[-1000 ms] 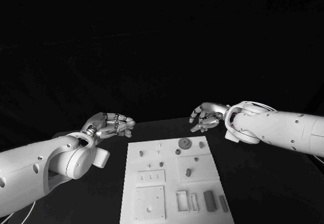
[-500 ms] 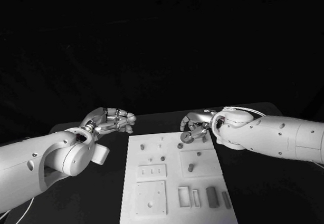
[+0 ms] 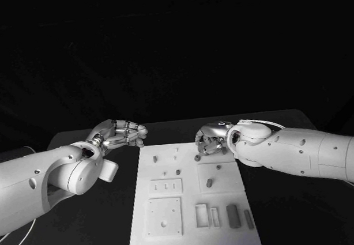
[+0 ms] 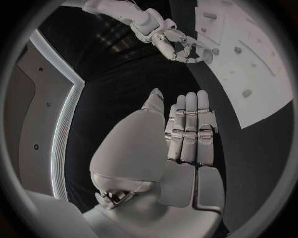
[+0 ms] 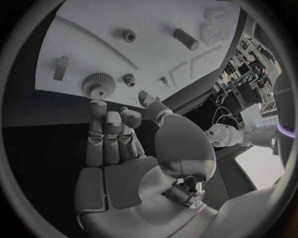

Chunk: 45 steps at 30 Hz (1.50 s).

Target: Assemble the parts on the task board

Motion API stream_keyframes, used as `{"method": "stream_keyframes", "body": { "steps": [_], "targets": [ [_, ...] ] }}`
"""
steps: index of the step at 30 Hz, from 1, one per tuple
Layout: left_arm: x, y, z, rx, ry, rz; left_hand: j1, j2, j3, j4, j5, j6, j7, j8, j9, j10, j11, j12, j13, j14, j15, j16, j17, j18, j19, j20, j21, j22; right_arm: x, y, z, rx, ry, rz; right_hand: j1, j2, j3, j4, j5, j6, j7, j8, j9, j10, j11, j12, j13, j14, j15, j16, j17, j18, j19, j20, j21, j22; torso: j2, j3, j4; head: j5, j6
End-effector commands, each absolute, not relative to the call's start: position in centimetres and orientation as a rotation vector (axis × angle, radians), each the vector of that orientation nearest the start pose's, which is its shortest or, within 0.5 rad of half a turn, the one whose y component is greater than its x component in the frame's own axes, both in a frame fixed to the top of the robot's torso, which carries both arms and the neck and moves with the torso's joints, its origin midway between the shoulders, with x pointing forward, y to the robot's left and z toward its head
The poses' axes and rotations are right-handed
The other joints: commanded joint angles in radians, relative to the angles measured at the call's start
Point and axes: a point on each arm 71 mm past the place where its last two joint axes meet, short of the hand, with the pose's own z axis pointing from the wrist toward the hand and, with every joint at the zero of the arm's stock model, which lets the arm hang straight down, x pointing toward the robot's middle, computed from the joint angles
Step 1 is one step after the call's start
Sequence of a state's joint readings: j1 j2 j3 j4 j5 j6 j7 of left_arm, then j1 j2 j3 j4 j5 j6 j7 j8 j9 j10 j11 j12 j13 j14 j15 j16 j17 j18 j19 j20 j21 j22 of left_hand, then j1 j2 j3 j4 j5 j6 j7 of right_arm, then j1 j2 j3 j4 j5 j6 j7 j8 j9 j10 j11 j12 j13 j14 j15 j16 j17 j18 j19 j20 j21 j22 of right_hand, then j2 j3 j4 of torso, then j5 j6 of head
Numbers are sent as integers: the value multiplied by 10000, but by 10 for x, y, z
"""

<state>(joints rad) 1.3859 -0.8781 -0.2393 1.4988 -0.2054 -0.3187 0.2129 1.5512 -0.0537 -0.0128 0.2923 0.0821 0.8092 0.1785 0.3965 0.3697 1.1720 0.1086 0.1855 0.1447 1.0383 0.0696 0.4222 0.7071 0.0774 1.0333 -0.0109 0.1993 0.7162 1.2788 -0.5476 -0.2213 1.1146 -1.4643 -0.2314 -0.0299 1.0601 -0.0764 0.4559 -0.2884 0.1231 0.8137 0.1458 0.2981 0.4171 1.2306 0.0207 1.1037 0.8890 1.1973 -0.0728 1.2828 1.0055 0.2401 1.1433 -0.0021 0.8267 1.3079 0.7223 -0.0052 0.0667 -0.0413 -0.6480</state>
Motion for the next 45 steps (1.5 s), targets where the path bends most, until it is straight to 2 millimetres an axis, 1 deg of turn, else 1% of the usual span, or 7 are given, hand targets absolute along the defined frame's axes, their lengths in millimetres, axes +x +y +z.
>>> {"method": "stream_keyframes", "body": {
  "steps": [1, 5, 8, 15, 27, 38, 45],
  "targets": [
    [500, 234, -166, -8812, 16356, -12672, -47, 21, -34, -5, 36, 81, 20, -42, -18, 46, 4, -46, 17, 25, 0, -54, 21, -41, -3, -38, -61, 1, 544, -163, -228, -3740, 17740, 4621, -89, -9, 57, 6, -19, 79, 22, -71, 15, -9, 116, 75, 21, 95, -24, 78, 22, 217, 7, -54, 56, 246, 148, -34, 31, -17, 42],
    [500, 233, -163, -8772, 16326, -12709, -47, 25, -30, -4, 37, 87, 19, -48, -18, 45, 6, -56, 21, 18, 3, -66, 36, -52, -5, -45, -71, -1, 544, -163, -228, -3778, 17716, 4584, -104, -2, 75, 8, -9, 97, 21, -79, 16, -5, 115, 110, 29, 97, -24, 125, 32, 217, 7, -66, 104, 243, 232, -29, 83, -14, 72],
    [500, 232, -163, -8784, 16321, -12705, -44, 22, -28, -5, 37, 91, 18, -51, -18, 46, 7, -61, 23, 16, 4, -71, 44, -57, -5, -49, -76, -2, 545, -161, -228, -3893, 17615, 4480, -116, 4, 91, 9, 7, 123, 16, -79, 20, -1, 110, 136, 34, 96, -27, 156, 36, 217, 7, -74, 139, 241, 293, -21, 100, -11, 98],
    [500, 233, -163, -8812, 16313, -12695, -30, 25, -19, -7, 43, 99, 17, -60, -19, 49, 7, -73, 30, 13, 6, -86, 67, -72, -5, -61, -88, -5, 545, -161, -229, -3987, 17612, 4357, -161, 15, 146, 13, 69, 213, -4, -77, 36, 55, 92, 238, 47, 130, -44, 283, 53, 217, 44, -114, 282, 239, 443, -50, 158, -69, 134],
    [501, 232, -163, -8830, 16325, -12690, -32, 28, -15, -4, 43, 104, 17, -73, -21, 49, 11, -90, 37, 8, 9, -104, 95, -92, -4, -73, -102, -7, 543, -160, -233, -4245, 17738, 4220, -208, 32, 186, 13, 77, 328, -27, -58, 57, 108, 72, 323, 53, 149, -61, 394, 66, 217, 48, -146, 397, 237, 632, -51, 176, -132, 179],
    [501, 234, -163, -8857, 16289, -12652, -33, 30, -12, -4, 42, 106, 19, -86, -23, 50, 13, -104, 44, 4, 11, -120, 119, -107, -3, -84, -115, -8, 539, -159, -233, -4329, 17783, 4242, -241, 28, 224, 10, 107, 414, -35, -74, 70, 242, 66, 480, 68, 229, -65, 606, 104, 217, 117, -218, 613, 238, 763, -5, 184, -134, 274],
    [502, 235, -163, -8911, 16291, -12616, -43, 37, -10, -1, 42, 108, 20, -95, -23, 52, 14, -115, 50, 4, 12, -131, 137, -120, 0, -91, -123, -9, 538, -156, -232, -4290, 17592, 4370, -266, 35, 231, 20, 113, 438, -36, -76, 74, 260, 66, 507, 66, 236, -64, 648, 109, 217, 121, -231, 658, 236, 842, 12, 218, -150, 368]
  ]
}}
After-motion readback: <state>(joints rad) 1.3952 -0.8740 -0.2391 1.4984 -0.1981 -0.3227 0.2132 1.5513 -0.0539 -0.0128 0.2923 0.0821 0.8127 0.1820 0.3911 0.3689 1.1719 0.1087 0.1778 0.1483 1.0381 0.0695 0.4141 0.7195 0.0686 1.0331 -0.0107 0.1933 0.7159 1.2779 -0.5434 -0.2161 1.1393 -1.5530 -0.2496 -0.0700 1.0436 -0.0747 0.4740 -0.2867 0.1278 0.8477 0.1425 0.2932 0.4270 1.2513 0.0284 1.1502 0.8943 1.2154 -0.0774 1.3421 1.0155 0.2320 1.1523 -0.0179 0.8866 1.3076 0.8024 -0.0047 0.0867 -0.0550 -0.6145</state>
